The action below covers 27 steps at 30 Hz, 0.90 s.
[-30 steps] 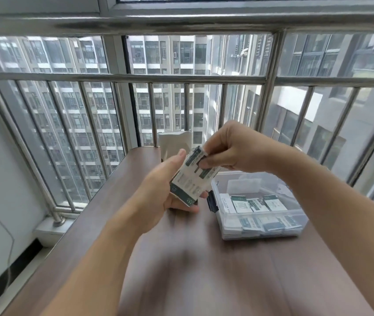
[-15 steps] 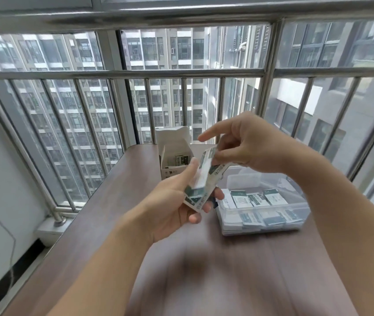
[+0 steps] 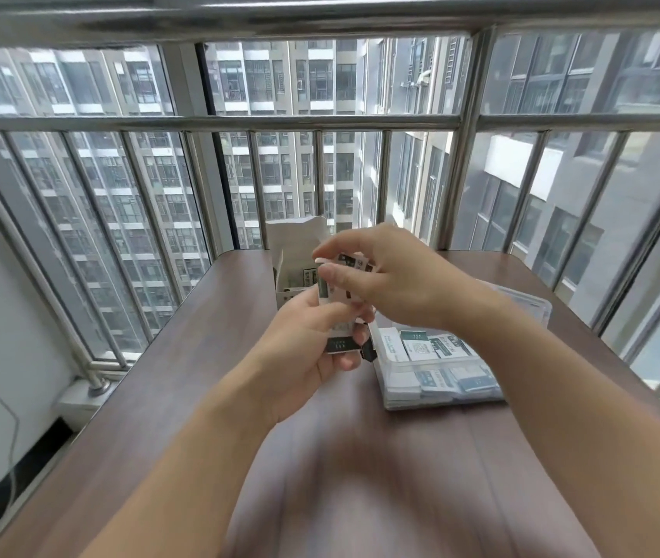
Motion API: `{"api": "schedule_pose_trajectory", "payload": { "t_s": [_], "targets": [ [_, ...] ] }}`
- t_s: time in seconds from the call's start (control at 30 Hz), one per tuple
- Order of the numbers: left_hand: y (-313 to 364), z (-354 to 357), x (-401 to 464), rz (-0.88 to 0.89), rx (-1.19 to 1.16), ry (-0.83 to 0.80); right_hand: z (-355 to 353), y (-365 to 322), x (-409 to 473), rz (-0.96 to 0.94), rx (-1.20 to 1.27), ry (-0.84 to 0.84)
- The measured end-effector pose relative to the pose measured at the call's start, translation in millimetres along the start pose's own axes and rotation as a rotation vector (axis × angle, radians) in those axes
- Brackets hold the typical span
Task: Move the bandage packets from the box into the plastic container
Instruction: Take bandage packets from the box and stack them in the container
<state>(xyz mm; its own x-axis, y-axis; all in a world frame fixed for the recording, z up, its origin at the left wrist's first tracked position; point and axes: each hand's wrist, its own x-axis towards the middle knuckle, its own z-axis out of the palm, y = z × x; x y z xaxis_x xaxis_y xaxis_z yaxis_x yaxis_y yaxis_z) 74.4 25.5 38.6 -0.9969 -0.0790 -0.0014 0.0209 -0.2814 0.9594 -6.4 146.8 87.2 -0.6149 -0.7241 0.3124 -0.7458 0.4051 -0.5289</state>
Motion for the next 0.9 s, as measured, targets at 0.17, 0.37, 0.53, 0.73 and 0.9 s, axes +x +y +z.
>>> {"api": "schedule_pose_trajectory", "payload": {
  "t_s": [0.17, 0.37, 0.53, 0.73, 0.9],
  "targets": [
    [3.6, -0.2, -3.1, -0.068, -0.074, -0.044, -0.2, 0.6, -2.0, -0.099, 0.212, -0.087],
    [1.1, -2.2, -2.5, -0.048, 0.192, 0.007, -7.0, -6.7, -2.0, -0.075, 0.031, -0.107],
    [2.3, 1.2, -2.1, 0.104, 0.327, 0.086, -16.1, -14.9, -6.1, -0.095, -0.033, -0.082],
    [-2.8, 4.5, -0.8, 0.168, 0.320, 0.086, -19.0, -6.6, -4.2, -0.126, -0.012, -0.114],
    [-3.4, 5.0, -2.4, 0.154, 0.320, -0.059, -30.9, 10.3, -7.2, -0.121, 0.199, -0.220]
  ]
}}
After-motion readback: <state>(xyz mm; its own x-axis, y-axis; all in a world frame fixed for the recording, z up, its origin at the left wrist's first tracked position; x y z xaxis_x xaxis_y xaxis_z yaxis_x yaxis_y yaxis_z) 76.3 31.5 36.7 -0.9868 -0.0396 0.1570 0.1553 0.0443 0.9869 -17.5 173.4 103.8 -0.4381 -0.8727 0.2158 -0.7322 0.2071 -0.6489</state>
